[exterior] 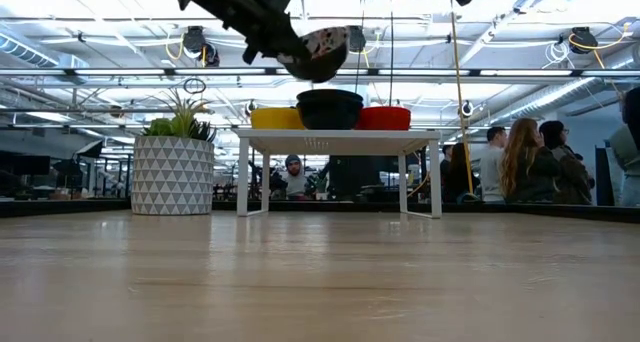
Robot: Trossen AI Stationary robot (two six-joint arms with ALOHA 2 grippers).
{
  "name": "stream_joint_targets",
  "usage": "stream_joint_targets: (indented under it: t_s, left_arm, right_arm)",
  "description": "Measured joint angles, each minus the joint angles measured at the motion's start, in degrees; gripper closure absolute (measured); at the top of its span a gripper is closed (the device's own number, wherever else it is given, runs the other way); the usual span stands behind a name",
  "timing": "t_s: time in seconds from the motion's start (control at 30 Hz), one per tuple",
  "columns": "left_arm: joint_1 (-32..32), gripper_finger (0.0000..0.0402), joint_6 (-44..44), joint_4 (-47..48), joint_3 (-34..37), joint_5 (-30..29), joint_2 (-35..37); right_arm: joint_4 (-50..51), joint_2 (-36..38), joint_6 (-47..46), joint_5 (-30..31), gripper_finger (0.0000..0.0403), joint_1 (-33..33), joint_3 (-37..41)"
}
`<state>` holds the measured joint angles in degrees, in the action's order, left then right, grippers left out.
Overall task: Pick & Place Mini bowls
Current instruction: Stack the white patterned bowl on top of the white patterned bowl on the shelf
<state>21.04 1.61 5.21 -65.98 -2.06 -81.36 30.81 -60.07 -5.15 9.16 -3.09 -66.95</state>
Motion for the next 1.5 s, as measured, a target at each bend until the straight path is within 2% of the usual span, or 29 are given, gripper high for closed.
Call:
stream_joint_targets:
  t_s: [0.17,0.4,0.57,0.73,1.5]
  left_arm:
    - [3.7,0.0379,0.1,-4.7,0.0,4.3,0.0]
    - [6.5,0.0364,0.3,-9.6,0.0,5.1,-3.0]
    - [7.7,0.0373,0.4,-10.8,0.1,5.4,-5.4]
    - [8.7,0.0375,1.7,-12.7,0.0,8.5,-7.0]
    - [9.9,0.0365,1.3,-13.5,0.0,8.1,-8.4]
  right_arm:
    - [0.5,0.0,-0.1,0.0,0.0273,0.0,0.0]
    - [0.8,0.0,-0.3,0.0,0.0273,0.0,0.0]
    - [0.8,0.0,-3.9,0.1,0.0273,0.0,0.0]
    - [1.1,0.0,-4.7,0.1,0.0273,0.0,0.0]
    - [0.7,0.0,-4.7,0.1,0.0273,0.0,0.0]
